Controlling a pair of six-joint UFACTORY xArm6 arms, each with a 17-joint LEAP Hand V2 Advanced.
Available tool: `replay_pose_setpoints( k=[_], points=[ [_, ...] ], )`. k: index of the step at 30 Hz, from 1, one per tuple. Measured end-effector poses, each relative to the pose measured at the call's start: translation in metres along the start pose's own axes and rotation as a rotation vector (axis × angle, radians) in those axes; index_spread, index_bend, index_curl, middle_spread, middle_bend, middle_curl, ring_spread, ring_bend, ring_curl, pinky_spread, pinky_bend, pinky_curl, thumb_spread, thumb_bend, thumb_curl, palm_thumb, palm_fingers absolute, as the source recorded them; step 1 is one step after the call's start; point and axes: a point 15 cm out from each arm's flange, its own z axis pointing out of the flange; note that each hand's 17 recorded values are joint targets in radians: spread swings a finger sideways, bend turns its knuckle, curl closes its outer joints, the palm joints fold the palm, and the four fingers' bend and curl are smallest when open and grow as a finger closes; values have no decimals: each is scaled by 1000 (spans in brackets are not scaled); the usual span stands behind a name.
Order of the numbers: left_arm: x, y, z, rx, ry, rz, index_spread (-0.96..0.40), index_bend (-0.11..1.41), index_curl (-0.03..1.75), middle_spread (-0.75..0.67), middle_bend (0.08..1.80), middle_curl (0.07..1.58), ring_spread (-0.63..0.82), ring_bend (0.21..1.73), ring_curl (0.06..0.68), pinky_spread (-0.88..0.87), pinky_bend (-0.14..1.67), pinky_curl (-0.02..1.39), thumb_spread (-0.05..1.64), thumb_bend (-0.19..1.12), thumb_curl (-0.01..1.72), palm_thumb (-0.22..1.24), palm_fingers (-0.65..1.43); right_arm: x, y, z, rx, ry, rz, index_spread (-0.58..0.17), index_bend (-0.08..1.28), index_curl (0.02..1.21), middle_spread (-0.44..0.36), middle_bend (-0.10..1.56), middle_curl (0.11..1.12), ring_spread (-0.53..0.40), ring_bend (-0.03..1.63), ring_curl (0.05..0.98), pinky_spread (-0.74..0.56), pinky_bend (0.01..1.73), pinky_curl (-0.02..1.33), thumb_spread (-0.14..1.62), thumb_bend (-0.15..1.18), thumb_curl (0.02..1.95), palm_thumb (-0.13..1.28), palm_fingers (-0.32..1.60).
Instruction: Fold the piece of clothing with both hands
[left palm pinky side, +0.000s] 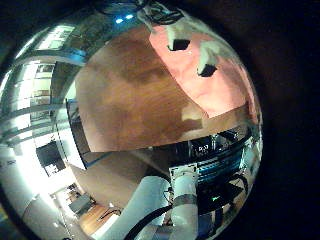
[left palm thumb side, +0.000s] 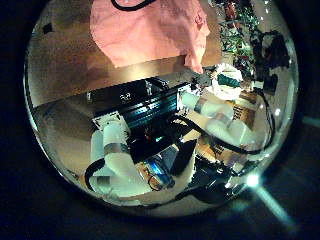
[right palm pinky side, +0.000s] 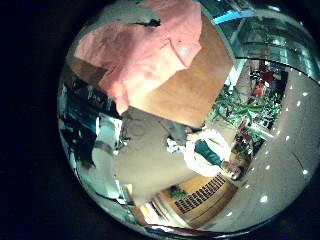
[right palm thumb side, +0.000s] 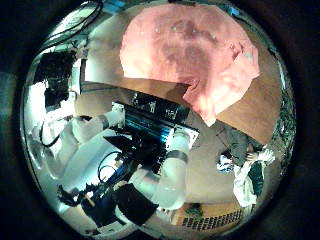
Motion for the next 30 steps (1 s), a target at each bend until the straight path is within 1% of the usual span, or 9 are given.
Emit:
replay_pose_setpoints(
  k=[2,7,11,13,16,20,23,27,30],
  points=[
    [-2,1,1,-11,2,-6,17,163,302,225,257,394,265,807,239,287,472,464,958,-55,168,-60,124,10,6,2,-4,-11,28,-378,159,251,11,197,349,156,603,236,333,723,231,1031,-23,258,146,23],
    [-4,6,-1,-49,0,-14,14,163,305,222,255,392,271,802,234,290,461,447,983,-47,176,-48,130,10,17,-4,9,-9,23,-375,156,257,12,195,347,157,596,235,335,709,232,1043,-24,261,153,37],
    [-6,8,6,-67,-8,-7,13,163,308,221,253,390,276,798,229,300,456,438,1001,-37,188,-29,132,9,17,-5,11,-12,23,-374,156,260,9,198,346,158,590,236,337,702,233,1052,-22,262,156,43],
    [-3,5,13,-73,-12,4,13,165,310,221,249,388,276,791,225,304,455,434,1016,-20,201,0,133,10,17,-2,2,-16,24,-374,156,261,7,196,345,158,589,237,336,698,234,1055,-23,262,157,49],
    [4,-2,26,-91,-30,34,13,165,312,224,244,386,277,782,221,306,452,427,1036,-4,224,54,134,9,15,1,-4,-21,28,-373,154,262,5,195,343,157,586,238,337,694,235,1058,-23,262,157,51],
    [-9,-16,46,-104,-107,54,-2,174,317,228,228,382,289,776,218,319,436,417,1052,-4,250,127,126,9,13,3,-5,-29,37,-369,152,262,10,198,344,158,583,237,338,693,238,1069,-21,261,162,58],
    [-6,-29,69,-123,-163,100,-38,173,323,234,221,381,301,756,214,343,416,407,1038,-18,262,154,107,10,15,8,-22,-38,43,-367,150,260,11,199,344,159,586,237,339,689,239,1074,-22,260,163,64],
    [-4,-47,93,-106,-190,117,-30,145,313,247,214,379,316,752,213,361,420,399,993,-27,273,159,84,16,18,10,-32,-40,63,-365,148,259,6,200,347,150,594,240,335,690,240,1085,-20,262,170,79],
    [3,-56,116,-93,-199,146,-1,128,296,255,216,379,319,764,217,370,436,399,969,-31,277,151,68,22,21,15,-42,-50,88,-361,149,258,7,200,348,147,600,243,334,686,240,1089,-20,260,180,84]
  ],
)
